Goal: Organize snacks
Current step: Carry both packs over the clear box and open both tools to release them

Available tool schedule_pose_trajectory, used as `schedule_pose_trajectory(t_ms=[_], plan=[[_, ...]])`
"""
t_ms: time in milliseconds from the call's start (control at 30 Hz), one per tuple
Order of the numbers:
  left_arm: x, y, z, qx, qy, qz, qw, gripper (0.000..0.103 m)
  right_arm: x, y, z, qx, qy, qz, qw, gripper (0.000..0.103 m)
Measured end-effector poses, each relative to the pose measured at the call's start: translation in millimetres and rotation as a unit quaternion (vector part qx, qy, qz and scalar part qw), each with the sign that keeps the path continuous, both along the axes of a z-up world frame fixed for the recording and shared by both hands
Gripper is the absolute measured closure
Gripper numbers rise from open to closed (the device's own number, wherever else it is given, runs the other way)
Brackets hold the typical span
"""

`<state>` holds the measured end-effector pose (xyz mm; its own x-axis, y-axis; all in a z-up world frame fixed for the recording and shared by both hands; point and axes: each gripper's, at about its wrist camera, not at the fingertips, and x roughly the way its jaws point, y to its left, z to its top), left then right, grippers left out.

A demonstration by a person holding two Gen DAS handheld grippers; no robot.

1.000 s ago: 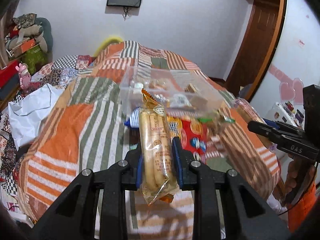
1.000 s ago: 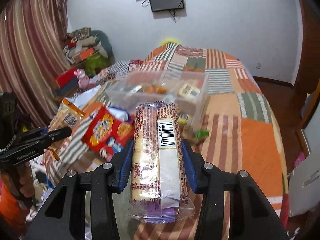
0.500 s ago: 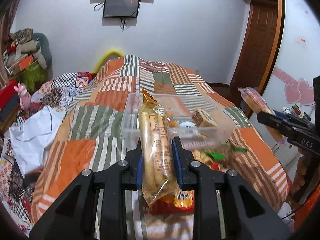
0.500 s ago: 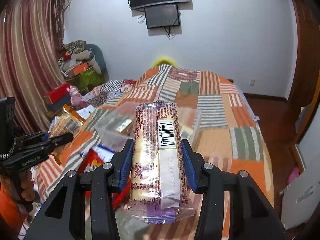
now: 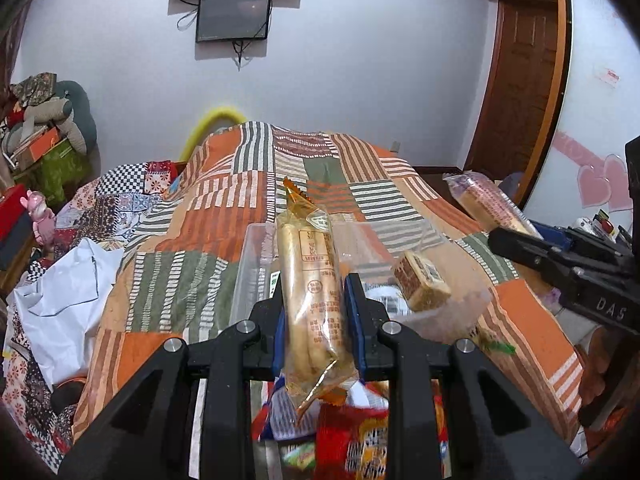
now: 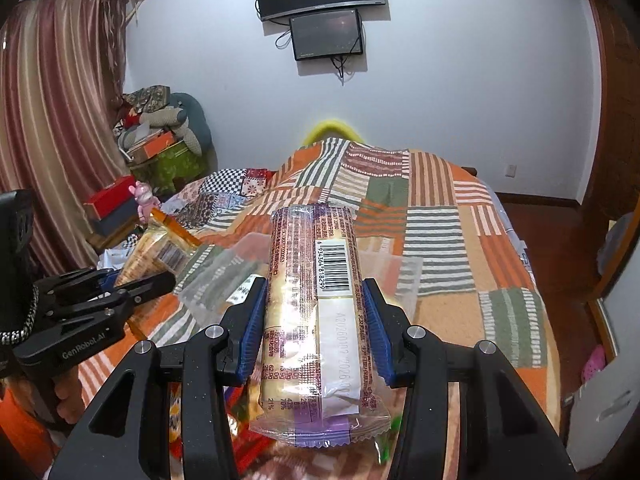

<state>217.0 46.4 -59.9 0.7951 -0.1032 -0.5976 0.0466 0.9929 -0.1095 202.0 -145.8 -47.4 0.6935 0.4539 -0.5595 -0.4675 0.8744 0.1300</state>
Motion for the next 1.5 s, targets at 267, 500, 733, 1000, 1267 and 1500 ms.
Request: schedule_pose_trajectory(t_ms=[267,500,733,1000,1267,1500], plan=[[34,-3,-2,-0.008,0.012,-0.013,0.9998,0.077,23,10,-12,-0.012,0.016,-0.001,1.000,0.060],[65,-9,-16,0.009,0.035,-0.016,0.9992,0.077,49,18,-27,-0.031,0.042,-0.001,0.999,0.060],[89,-10,-36,-0.002,0.070,-0.034,0.9970,0.077,67,29,-44,-0.052,0.069,0.007,0.996,0.060],[103,-9,-58,0.025,0.101,-0.029,0.9942,0.077,79,35,-56,-0.071,0.093,0.019,0.993,0.060],[108,-7,-68,0.027,0.122,-0.024,0.9918,0.077,83,42,-64,-0.095,0.115,0.033,0.988,0.060],[100,-7,-64,0.037,0.114,-0.018,0.9926,0.062,80,40,-59,-0.089,0.114,0.034,0.989,0.060]])
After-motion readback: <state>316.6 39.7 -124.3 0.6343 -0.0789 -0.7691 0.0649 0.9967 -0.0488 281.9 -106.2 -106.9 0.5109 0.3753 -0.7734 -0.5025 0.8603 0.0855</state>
